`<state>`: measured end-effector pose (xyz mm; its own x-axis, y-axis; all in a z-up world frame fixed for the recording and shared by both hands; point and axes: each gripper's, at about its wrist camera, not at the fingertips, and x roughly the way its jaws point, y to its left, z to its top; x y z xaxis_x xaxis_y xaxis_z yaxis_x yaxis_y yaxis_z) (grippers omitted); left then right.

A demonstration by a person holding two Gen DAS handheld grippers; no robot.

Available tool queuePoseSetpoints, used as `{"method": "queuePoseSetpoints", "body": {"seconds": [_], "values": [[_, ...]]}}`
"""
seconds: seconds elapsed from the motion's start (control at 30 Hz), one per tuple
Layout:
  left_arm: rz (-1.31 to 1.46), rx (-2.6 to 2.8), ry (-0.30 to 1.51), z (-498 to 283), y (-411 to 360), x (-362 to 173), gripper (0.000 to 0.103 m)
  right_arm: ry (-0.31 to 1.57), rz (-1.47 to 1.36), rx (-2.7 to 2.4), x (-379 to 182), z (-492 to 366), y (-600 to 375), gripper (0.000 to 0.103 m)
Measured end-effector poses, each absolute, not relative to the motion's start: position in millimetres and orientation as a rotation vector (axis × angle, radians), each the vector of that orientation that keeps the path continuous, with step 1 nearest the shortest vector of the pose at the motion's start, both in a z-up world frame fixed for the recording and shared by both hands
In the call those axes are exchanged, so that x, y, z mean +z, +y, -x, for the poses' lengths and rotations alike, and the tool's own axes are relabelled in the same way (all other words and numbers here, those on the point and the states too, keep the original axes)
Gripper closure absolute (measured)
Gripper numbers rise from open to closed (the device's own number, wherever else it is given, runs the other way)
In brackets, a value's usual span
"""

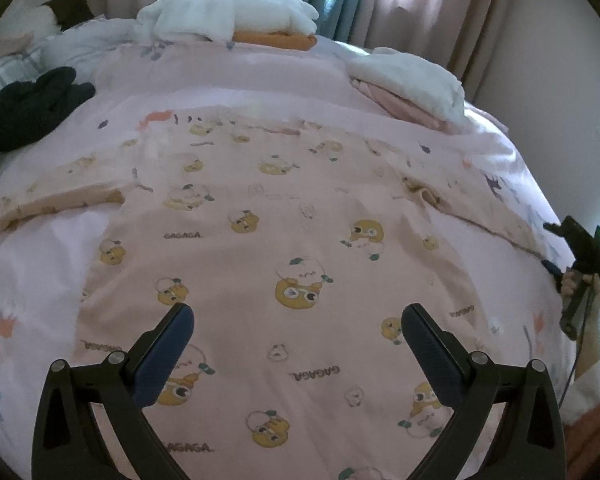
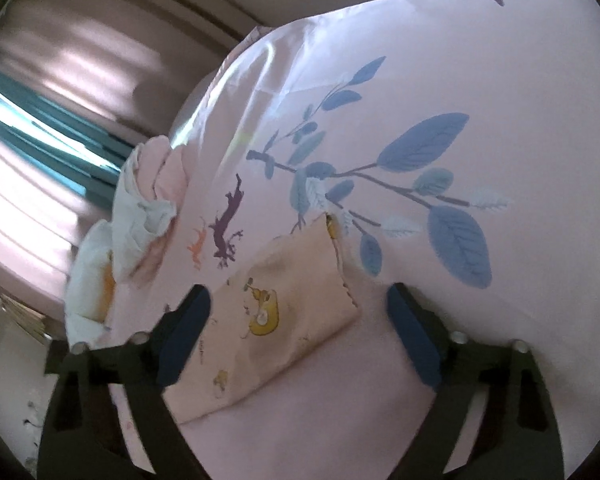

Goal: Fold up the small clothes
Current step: 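Lower the right gripper onto a sleeve cuff and close on it, then lift the held sleeve with the right gripper and lay it across the garment body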

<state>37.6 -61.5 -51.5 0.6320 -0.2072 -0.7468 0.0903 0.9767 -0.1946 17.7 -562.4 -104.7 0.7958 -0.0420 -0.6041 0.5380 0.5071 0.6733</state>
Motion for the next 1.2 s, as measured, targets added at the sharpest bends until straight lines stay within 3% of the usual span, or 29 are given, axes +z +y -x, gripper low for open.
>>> {"method": "queuePoseSetpoints", "body": {"seconds": [0.13,0.3,0.37,0.87,1.2], "values": [[0.146,-0.148,0.891,-43.0,-58.5,-55.7,0.0,0.596,-0.981,-0.41,-108.6,-25.1,-566.3,0.048],[0.153,-0.152,0.898,-42.9,-57.2,-55.5,0.0,0.644,-0.952,-0.482,-114.9,-25.7,-571.4,0.089],[0.145,-0.15,0.896,-43.0,-57.4,-55.3,0.0,0.633,-0.996,-0.483,-118.5,-21.6,-576.0,0.094],[0.143,-0.157,0.883,-40.0,-56.2,-52.0,0.0,0.663,-0.966,-0.452,-110.3,-23.4,-570.3,0.092],[0.15,-0.155,0.876,-38.1,-51.2,-48.2,0.0,0.677,-0.593,-0.461,-56.0,-51.6,-506.0,0.094]]}}
